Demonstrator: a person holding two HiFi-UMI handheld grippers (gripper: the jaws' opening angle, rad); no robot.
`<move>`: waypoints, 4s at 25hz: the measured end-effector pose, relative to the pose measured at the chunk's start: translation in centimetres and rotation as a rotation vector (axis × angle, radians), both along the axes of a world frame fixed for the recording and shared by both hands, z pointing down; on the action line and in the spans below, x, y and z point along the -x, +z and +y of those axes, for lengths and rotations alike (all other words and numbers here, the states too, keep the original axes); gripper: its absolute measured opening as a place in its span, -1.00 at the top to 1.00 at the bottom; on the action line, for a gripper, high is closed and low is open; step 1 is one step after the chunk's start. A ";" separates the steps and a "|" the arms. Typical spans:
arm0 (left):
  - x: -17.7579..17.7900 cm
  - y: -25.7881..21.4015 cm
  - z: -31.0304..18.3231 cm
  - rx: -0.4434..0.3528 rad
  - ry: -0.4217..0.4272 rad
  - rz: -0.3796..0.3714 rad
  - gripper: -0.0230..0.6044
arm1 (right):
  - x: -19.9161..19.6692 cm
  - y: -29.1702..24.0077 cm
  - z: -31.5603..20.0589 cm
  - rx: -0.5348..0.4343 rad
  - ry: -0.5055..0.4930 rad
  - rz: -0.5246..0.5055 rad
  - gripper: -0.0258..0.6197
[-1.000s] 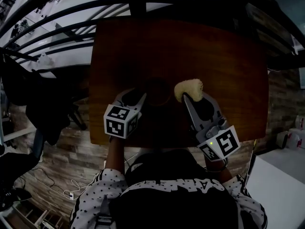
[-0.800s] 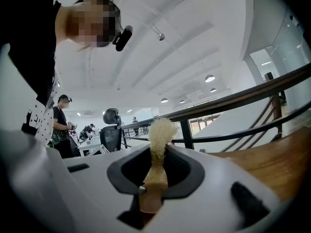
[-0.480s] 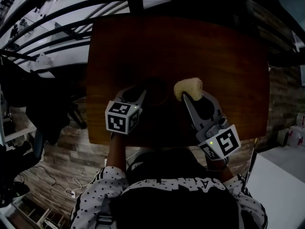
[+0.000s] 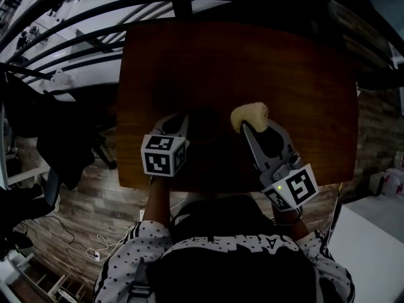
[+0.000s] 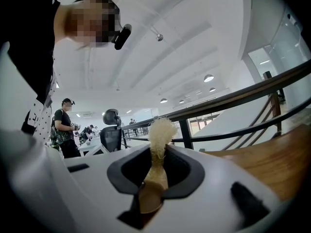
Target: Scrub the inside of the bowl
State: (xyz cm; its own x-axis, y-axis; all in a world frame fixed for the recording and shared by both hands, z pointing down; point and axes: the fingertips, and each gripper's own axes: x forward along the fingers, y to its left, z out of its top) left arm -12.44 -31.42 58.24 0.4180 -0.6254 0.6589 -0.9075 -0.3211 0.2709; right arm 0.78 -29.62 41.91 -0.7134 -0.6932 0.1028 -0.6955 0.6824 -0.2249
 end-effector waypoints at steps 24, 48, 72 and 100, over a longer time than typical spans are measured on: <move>2.4 -13.6 1.3 -0.294 -0.022 -0.046 0.85 | 6.2 -3.8 2.8 -0.165 -0.039 0.107 0.72; -0.6 -26.3 5.9 -0.546 0.021 -0.098 0.85 | 7.4 -10.1 5.8 -0.313 0.104 0.248 0.73; -7.4 -30.7 6.1 -0.657 0.011 -0.322 0.85 | 3.2 -12.5 4.2 -0.361 -0.009 0.232 0.73; -4.8 -32.1 7.0 -0.673 -0.050 -0.313 0.85 | 7.4 -12.7 7.6 -0.443 -0.285 0.322 0.73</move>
State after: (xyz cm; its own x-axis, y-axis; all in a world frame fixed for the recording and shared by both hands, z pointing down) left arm -7.64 -24.38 26.11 0.2342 -0.9491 0.2105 -0.9277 -0.2830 -0.2436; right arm -6.64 -22.04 29.25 -0.8578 -0.5062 0.0895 -0.4582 0.8319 0.3130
